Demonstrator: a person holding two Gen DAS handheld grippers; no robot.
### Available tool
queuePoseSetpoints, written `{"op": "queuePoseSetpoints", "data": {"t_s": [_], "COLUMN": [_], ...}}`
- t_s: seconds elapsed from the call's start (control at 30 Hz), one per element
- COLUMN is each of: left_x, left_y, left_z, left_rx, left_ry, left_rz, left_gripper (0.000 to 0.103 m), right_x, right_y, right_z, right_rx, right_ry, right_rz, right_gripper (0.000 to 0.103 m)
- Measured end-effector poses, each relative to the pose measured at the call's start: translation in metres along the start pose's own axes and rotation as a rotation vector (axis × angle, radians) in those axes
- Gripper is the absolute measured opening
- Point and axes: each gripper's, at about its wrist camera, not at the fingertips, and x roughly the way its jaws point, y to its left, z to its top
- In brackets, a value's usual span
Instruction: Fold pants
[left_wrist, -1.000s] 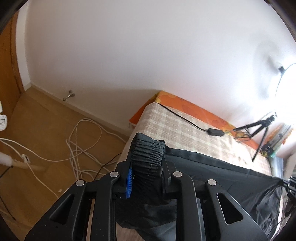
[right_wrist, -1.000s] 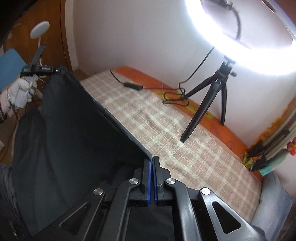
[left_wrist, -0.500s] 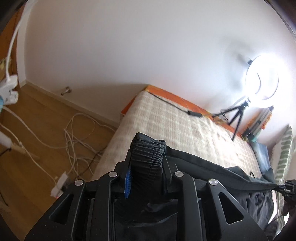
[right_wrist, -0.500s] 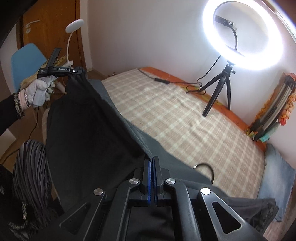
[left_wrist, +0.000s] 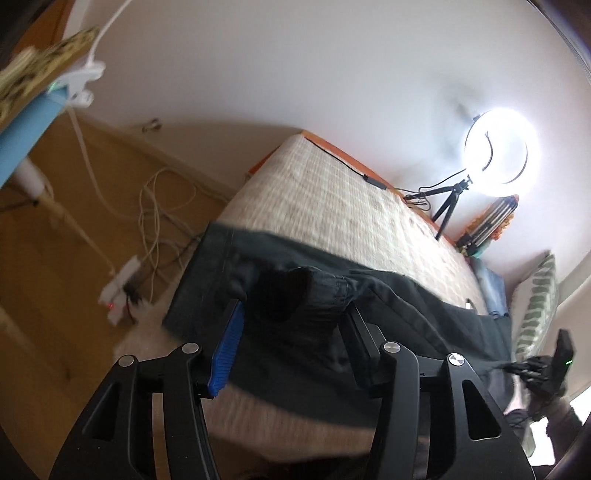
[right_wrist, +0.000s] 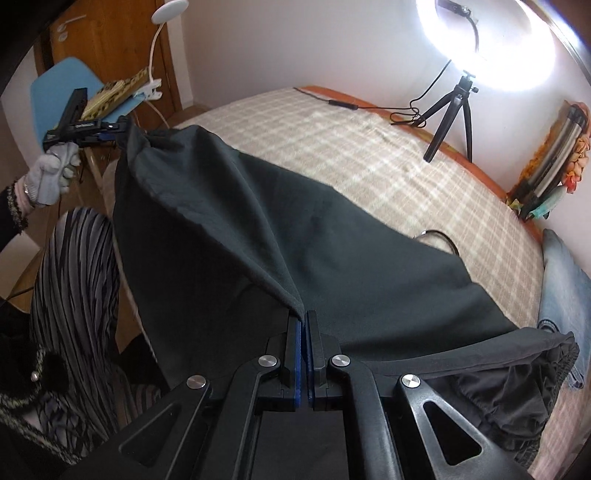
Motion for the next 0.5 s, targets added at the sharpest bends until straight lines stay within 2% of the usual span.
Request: {"op": "queuePoseSetpoints", "data": {"t_s": [0.17,0.37,0.5], "left_x": [-0.018,-0.024,-0.018], "left_y": [0.01,0.015,0.02], "left_z": [-0.023,-0.046,-0.048], "left_rx": [-0.105,-0.176,-0.204], "left_ry": [-0.003,0.02,0.027], "left_rz": [-0.048,-0.068,-0.025], "left_gripper": [0.054,0.055,0.055], "right_x": [0.003,0.012,0.014], "right_y": [0.008,0.018,0.017], "right_z": [-0.014,-0.022,-0.02], "right_rx": [-0.02,-0.06,-0.07], "right_ry": [0.026,0.064,0.066], "right_rz": [0.015,0.021,0.024], "right_gripper": [0.0,0.0,0.0]}}
